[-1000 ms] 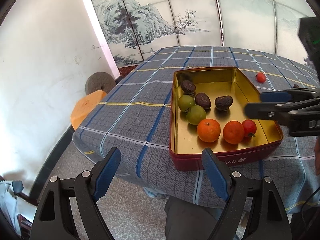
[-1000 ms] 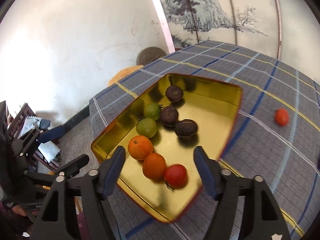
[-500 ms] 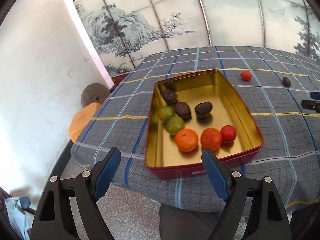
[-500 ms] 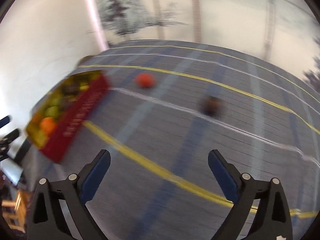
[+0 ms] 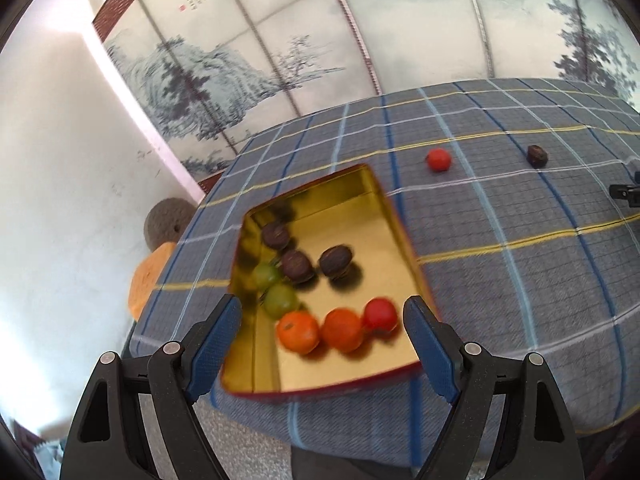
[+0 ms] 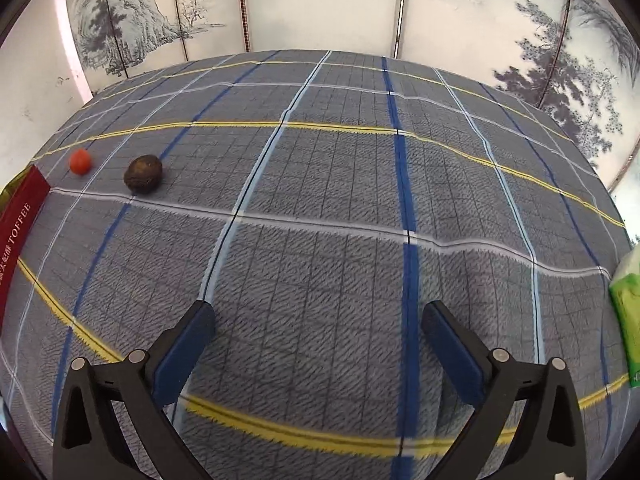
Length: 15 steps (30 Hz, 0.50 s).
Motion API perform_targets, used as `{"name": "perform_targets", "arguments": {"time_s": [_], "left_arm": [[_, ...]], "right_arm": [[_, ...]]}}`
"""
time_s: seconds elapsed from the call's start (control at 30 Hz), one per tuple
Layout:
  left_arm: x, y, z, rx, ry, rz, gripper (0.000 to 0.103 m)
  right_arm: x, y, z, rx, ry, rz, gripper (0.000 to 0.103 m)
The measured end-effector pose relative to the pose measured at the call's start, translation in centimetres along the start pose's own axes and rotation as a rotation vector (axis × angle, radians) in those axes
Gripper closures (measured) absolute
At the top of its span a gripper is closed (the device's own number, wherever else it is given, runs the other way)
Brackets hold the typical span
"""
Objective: Organize fruits
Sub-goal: 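Grasp the red tomato with the left gripper while the right gripper grasps the last brown fruit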
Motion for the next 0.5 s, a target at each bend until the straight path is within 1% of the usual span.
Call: {"name": "perform_targets", "arguments": {"time_s": [0.13,0.23,0.27,0.37,0.43,0.5], "left_arm": [[2.0,0.9,-2.2,-0.015,0.055,0.003,0.02],[3.8,2.1,-3.9,-0.041,0.088,0.007,0.02],[4.4,2.6,-4.4,-0.058,0.09,0.013,0.02],[6.8,4.9,-5.8,-0.154,0.052,0.044,0.02],[8.3,6.2,-6.5,-0.176,0.039,0.049,0.02],[10.3,8.3,-7.3,-0.173,0.054,0.053,0.02]], "right_arm": [[1.1,1.2,-1.1,-0.011,0.017,0.004,0.0],[2.0,1.8,-1.3,-0.031,0.044,0.002,0.0],[2.1,1.8,-1.3,-0.034,0.048,0.004,0.0],[2.2,1.9,-1.2,-0.036,0.05,0.005,0.0],[2.3,1.9,-1.2,-0.036,0.05,0.005,0.0],[2.3,1.8,-1.2,-0.033,0.049,0.005,0.0]]}}
Point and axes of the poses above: each gripper's, at about its wrist camera, not at the fingertips, and y roughly the way its jaws point, z to its left, x to its top, the point moved 6 cm from there along y, roughly the way its jaws point, and after that the axes turned 15 degrees about -x, right-handed, at the moved point
